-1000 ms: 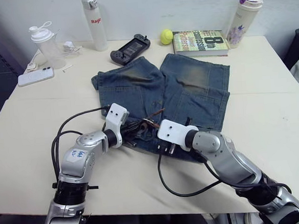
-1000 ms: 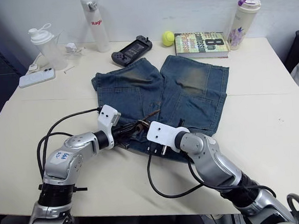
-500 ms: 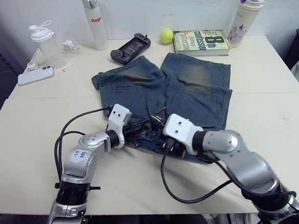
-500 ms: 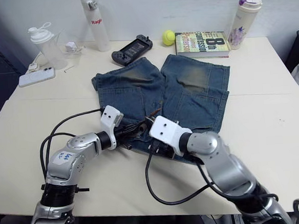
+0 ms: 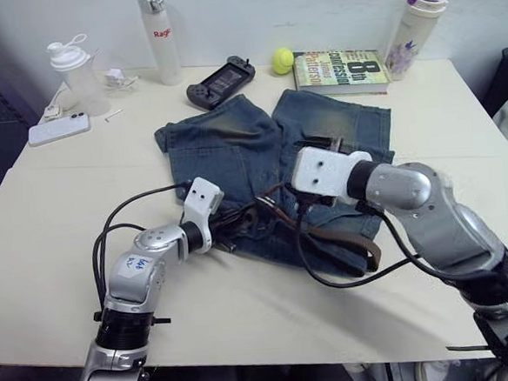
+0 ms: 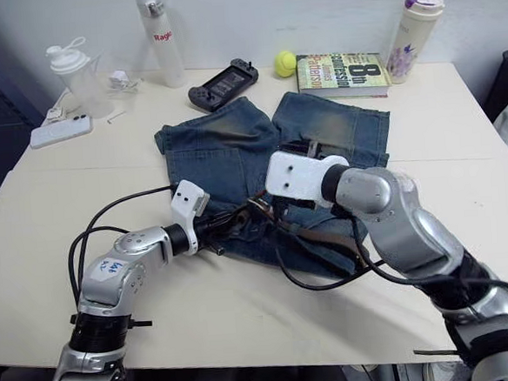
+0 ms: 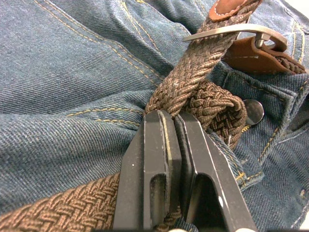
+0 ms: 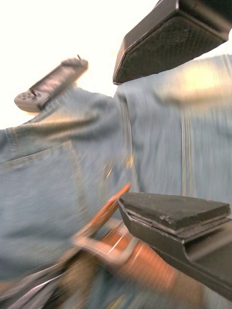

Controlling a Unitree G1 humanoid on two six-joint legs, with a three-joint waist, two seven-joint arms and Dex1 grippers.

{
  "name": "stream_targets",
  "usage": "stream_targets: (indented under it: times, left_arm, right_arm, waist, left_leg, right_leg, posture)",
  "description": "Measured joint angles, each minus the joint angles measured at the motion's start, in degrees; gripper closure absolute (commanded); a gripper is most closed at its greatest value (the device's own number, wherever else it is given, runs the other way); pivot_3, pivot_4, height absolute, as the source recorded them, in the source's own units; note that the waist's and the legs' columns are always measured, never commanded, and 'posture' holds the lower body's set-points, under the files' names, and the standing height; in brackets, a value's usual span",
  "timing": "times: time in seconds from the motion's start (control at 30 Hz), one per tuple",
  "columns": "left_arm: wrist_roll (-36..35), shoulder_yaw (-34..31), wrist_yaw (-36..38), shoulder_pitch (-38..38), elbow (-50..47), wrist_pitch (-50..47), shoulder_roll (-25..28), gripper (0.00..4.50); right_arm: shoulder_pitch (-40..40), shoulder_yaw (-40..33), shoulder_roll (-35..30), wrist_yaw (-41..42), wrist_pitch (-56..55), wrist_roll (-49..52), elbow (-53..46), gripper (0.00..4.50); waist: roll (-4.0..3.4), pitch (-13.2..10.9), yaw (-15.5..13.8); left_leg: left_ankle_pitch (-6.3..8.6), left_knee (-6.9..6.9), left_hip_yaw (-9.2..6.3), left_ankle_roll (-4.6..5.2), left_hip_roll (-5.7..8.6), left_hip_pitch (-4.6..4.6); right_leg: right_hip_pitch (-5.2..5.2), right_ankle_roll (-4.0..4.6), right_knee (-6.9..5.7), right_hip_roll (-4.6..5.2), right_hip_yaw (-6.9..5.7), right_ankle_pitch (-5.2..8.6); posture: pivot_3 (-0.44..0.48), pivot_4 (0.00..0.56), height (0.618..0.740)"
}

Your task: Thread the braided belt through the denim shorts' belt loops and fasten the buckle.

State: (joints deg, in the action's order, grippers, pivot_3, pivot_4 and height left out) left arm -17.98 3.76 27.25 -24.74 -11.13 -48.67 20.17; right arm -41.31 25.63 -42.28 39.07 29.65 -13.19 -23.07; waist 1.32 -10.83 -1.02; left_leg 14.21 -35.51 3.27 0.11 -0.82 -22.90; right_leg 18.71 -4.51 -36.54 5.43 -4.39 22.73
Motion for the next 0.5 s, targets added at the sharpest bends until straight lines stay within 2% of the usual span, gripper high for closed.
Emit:
stream_targets:
  times: [0.2, 0.5]
  left_arm:
    - [0.01, 0.21, 0.00, -0.01, -0.04, 0.12, -0.15, 4.50]
    - [0.04, 0.20, -0.17, -0.01, -0.04, 0.11, -0.29, 4.50]
  right_arm:
    - [-0.92, 3.90, 0.66, 0.11, -14.51, -7.30, 10.38, 0.70]
    - [-0.96, 5.01, 2.66, 0.79, -19.30, -10.50, 13.07, 0.70]
  waist:
    - [0.00, 0.00, -0.19]
    - [0.00, 0.00, -0.16]
  left_leg:
    - [0.00, -0.21, -0.08, 0.03, 0.00, -0.19]
    - [0.00, -0.25, -0.13, 0.04, -0.02, -0.20]
  right_leg:
    - [0.01, -0.02, 0.01, 0.01, -0.09, -0.01]
    - [0.00, -0.02, 0.00, 0.00, -0.13, -0.01]
  posture:
    - [0.000, 0.150, 0.740]
    - [0.000, 0.150, 0.740]
